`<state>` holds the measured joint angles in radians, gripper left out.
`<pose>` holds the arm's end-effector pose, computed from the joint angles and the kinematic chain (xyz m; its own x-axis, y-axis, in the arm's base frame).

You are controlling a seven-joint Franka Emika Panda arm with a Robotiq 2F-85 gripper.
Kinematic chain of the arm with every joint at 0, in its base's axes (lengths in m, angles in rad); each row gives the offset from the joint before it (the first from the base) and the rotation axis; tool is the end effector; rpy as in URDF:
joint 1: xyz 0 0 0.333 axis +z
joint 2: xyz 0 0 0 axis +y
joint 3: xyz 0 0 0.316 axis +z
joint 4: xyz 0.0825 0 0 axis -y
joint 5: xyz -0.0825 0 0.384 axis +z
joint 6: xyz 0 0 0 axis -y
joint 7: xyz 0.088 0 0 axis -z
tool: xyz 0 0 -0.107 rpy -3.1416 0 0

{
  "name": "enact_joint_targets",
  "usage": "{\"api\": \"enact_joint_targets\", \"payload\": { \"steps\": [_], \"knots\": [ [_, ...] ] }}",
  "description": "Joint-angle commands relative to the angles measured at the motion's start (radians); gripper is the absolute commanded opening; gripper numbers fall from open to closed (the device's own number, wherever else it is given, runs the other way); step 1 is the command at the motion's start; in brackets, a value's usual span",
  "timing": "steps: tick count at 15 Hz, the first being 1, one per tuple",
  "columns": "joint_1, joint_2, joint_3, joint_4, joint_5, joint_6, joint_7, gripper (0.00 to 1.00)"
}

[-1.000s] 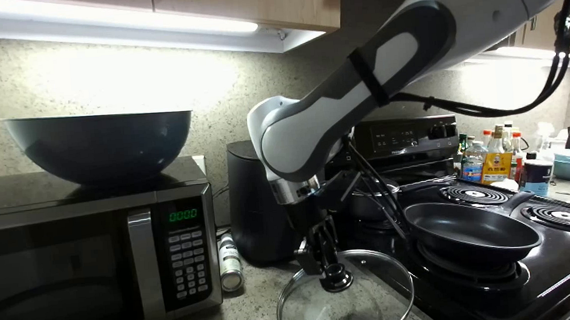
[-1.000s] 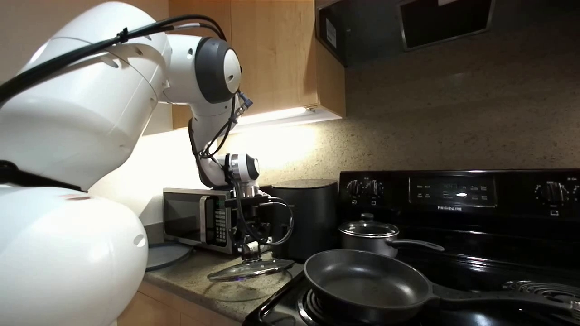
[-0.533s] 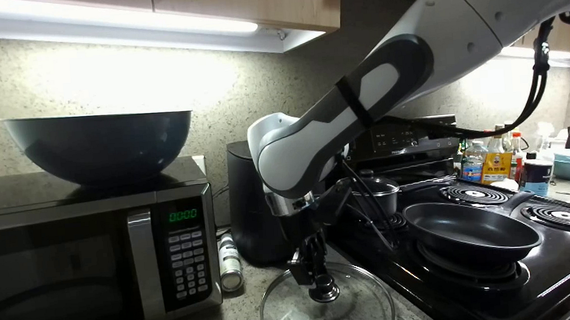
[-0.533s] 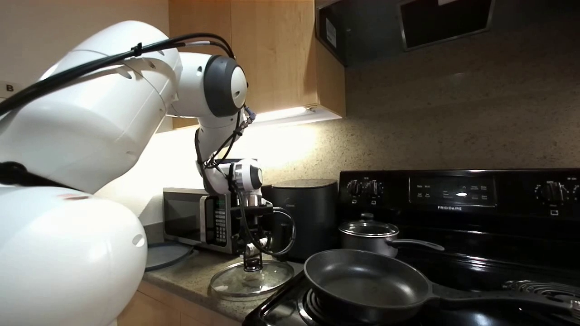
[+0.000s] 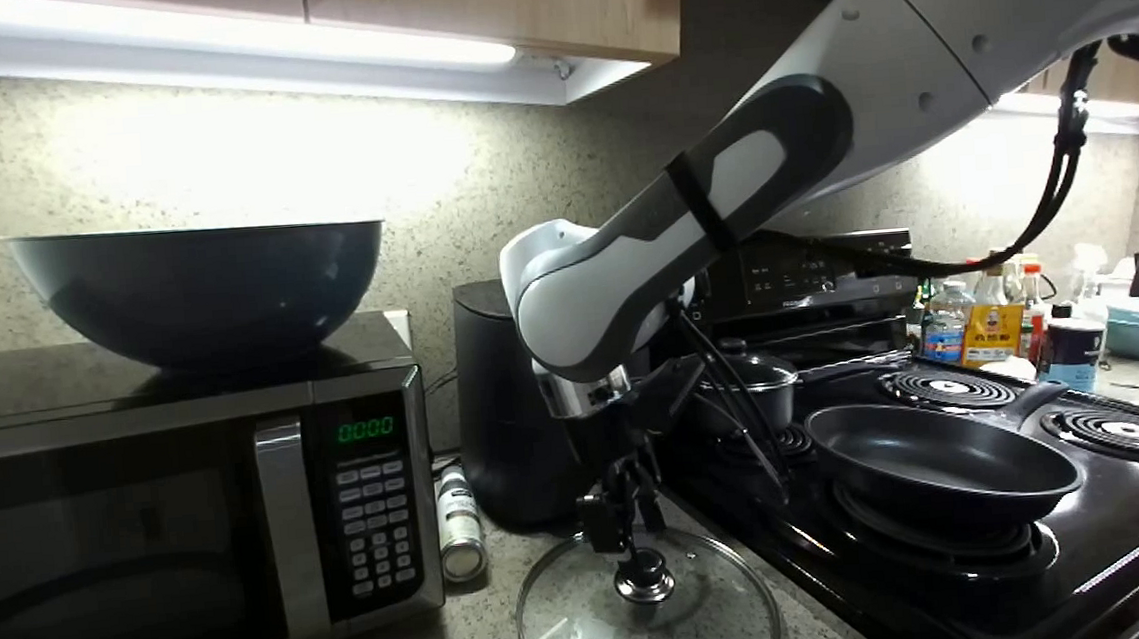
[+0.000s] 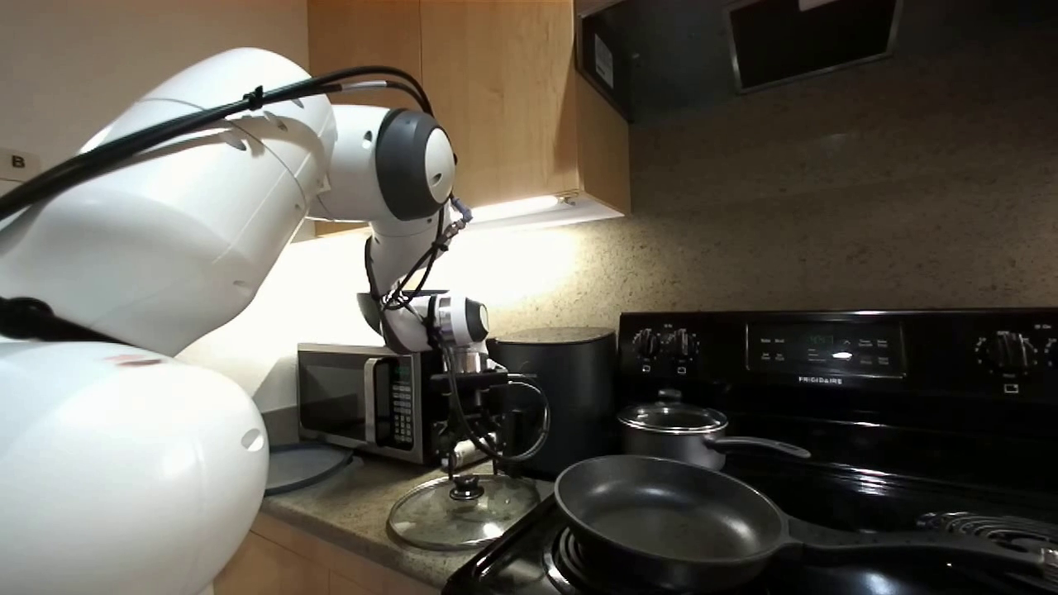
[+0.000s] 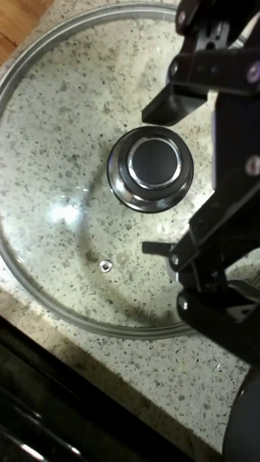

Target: Remove the glass lid from the pan and put it on the left side of the counter

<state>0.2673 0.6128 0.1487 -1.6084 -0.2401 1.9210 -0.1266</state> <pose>0.6133 0.2408 0.2529 0.7687 0.5640 -0.3017 0.6076 -0.7912 0.0690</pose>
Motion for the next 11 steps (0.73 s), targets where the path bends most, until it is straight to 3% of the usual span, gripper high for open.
{"api": "enact_joint_targets", "payload": {
  "steps": [1,11],
  "knots": [
    [0.006,-0.031,-0.014,0.006,0.001,-0.072,0.046,1.00],
    [0.003,-0.027,-0.012,0.025,0.000,-0.088,0.065,1.00]
  ]
}}
